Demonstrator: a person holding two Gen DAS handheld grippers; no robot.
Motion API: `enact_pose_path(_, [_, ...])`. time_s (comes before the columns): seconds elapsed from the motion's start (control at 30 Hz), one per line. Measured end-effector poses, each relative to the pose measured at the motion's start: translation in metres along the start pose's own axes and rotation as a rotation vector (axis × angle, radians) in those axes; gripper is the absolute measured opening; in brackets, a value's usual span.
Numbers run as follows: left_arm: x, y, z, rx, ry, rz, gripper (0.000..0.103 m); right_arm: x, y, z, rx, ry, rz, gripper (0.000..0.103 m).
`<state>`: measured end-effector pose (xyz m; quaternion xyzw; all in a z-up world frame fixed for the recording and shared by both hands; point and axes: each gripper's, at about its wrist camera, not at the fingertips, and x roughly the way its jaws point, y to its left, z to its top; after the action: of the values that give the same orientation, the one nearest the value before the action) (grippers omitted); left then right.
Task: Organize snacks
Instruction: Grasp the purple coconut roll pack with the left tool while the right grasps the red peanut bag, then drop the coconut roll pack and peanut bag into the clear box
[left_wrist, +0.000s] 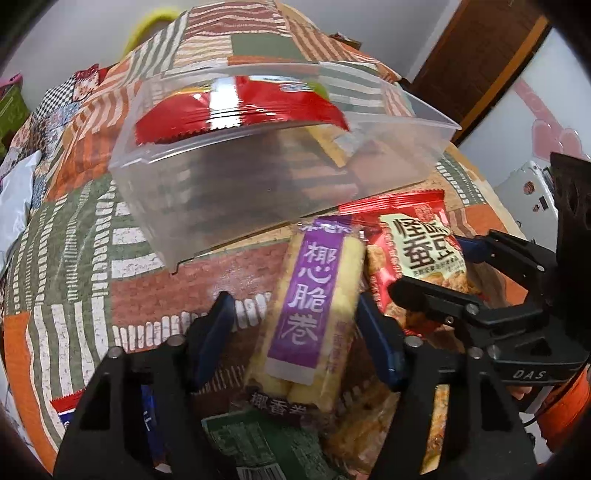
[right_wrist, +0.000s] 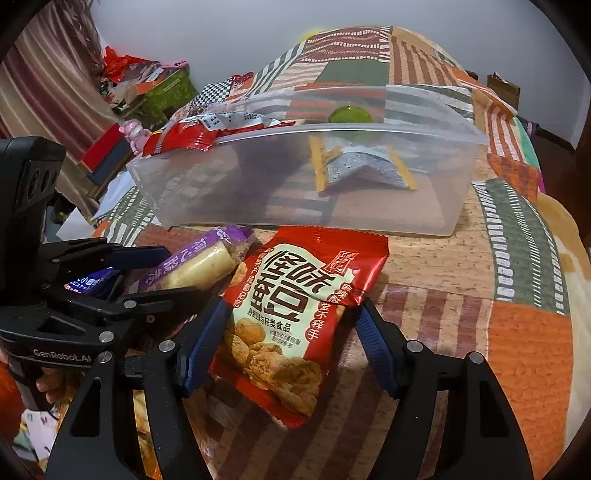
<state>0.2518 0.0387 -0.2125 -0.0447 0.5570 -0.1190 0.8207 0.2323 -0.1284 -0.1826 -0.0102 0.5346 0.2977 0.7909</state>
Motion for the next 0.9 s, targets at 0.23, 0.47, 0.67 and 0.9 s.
enact_pose_path(0.23, [-0.001,-0.007,0.000,0.024,-0.015,-0.005,0.049,-0.009,0.003,-0.003,-0.011,-0.034,-0.004,0.045])
enact_pose_path(0.47, [-0.013,-0.012,-0.009,0.020,-0.032,-0.015,0.047,-0.019,-0.002,-0.003,0.007,-0.056,0.018,0.037])
enact_pose_path(0.67, [-0.031,-0.021,-0.017,0.026,-0.072,-0.015,0.047,-0.034,0.006,-0.004,-0.016,-0.102,0.006,0.032])
enact_pose_path(0.9, [-0.067,-0.031,-0.023,0.022,-0.169,-0.016,0.047,-0.058,0.012,-0.004,-0.053,-0.157,-0.040,0.030])
